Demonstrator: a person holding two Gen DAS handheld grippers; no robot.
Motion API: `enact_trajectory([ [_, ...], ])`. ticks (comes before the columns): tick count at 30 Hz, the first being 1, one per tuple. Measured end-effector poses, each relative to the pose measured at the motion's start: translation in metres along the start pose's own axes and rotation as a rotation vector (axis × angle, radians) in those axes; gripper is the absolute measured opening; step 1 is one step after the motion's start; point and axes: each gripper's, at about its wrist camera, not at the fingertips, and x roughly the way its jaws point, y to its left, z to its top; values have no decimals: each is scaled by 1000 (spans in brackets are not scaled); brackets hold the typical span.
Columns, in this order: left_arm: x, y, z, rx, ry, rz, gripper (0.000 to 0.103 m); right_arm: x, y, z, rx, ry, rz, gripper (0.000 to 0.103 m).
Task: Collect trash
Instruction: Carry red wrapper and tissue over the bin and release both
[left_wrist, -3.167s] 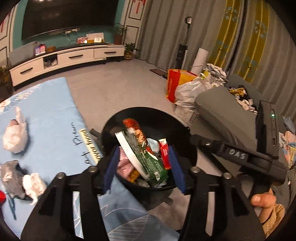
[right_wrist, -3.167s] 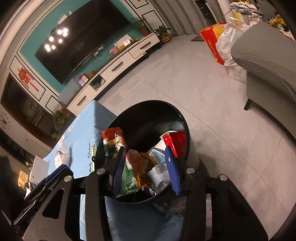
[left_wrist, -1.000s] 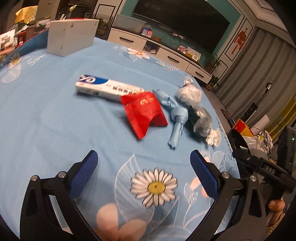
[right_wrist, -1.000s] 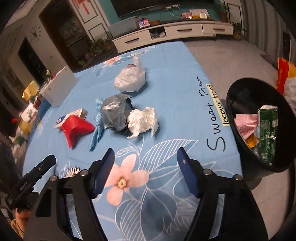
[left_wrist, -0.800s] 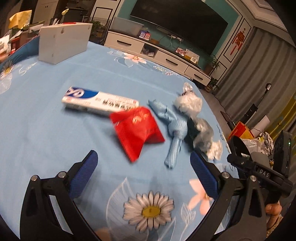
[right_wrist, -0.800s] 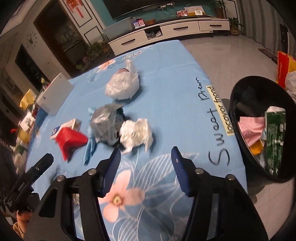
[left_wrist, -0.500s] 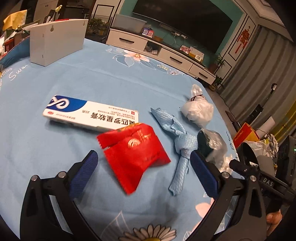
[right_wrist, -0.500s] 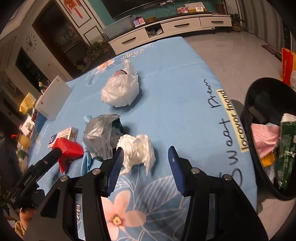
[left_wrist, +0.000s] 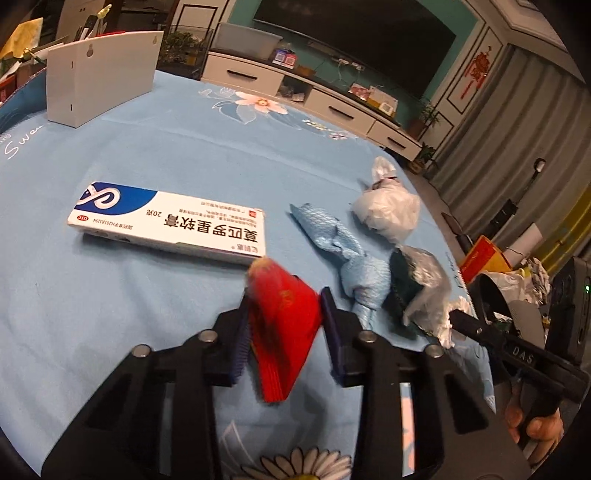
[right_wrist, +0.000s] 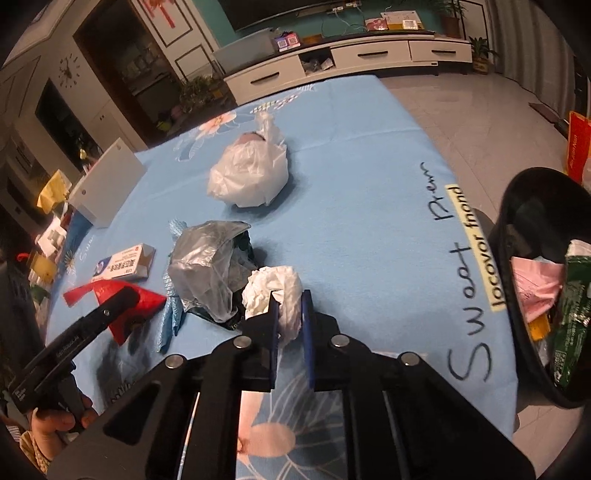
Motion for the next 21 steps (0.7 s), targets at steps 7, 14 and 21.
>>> enact_trajectory([
  [7, -38, 2, -14, 9, -31, -16, 35, -36, -9, -8, 37, -57, 9, 12],
  [14, -83, -2, -26, 23, -65, -28, 35, -81, -25, -19, 58, -130, 12, 12],
  [21, -105, -47, -26, 114, -91, -93, 35, -115, -59, -29, 132, -190, -2, 12],
])
